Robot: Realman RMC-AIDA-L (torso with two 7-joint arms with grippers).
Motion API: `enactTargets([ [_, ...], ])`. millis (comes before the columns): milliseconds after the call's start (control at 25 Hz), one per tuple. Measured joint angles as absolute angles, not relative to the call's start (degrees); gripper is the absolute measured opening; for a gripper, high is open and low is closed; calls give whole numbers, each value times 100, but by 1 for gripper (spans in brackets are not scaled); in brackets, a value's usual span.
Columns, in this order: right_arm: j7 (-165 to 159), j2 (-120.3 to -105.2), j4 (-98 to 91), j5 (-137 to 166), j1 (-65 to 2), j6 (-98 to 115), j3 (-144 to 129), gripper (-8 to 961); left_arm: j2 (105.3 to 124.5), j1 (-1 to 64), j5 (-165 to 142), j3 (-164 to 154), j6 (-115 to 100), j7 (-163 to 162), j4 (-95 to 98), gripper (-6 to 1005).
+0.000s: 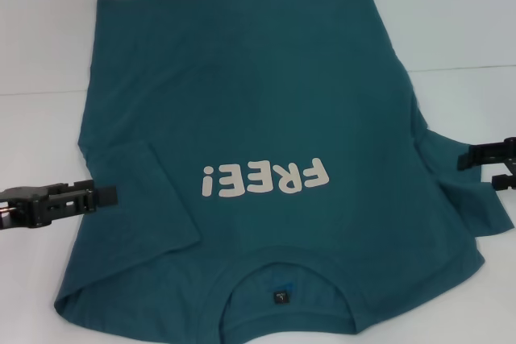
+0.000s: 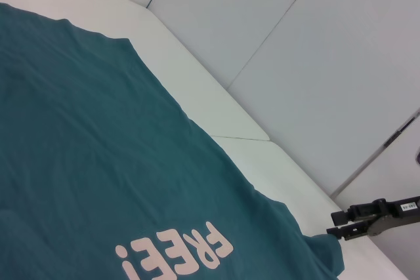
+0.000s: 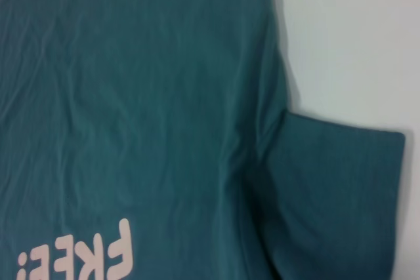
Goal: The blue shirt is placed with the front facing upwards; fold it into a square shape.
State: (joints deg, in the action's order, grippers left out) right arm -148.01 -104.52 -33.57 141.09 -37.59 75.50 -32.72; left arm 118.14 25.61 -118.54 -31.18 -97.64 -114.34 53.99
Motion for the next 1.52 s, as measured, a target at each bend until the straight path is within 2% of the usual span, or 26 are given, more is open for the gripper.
enactTargets([
  [640, -14940, -10405, -3278, 14215, -3745, 7753, -3316, 905, 11889, 2590, -11872, -3137, -9686, -11427, 5396, 722],
  [1120, -14922, -10686, -3252, 14171, -3751, 7308, -3279, 904, 11943, 2582, -11883, -3137, -9666, -11425, 5396, 722],
  [1360, -14917, -10770, -3300, 14128, -3753, 7226, -3246, 904, 11948, 2579, -11883, -3137, -9641, -11426, 5396, 721],
  [1520, -14938, -10746, -3312, 14136, -3743, 7241, -3258, 790, 11947, 2578, -11883, -3137, -9642, -11432, 5389, 721],
])
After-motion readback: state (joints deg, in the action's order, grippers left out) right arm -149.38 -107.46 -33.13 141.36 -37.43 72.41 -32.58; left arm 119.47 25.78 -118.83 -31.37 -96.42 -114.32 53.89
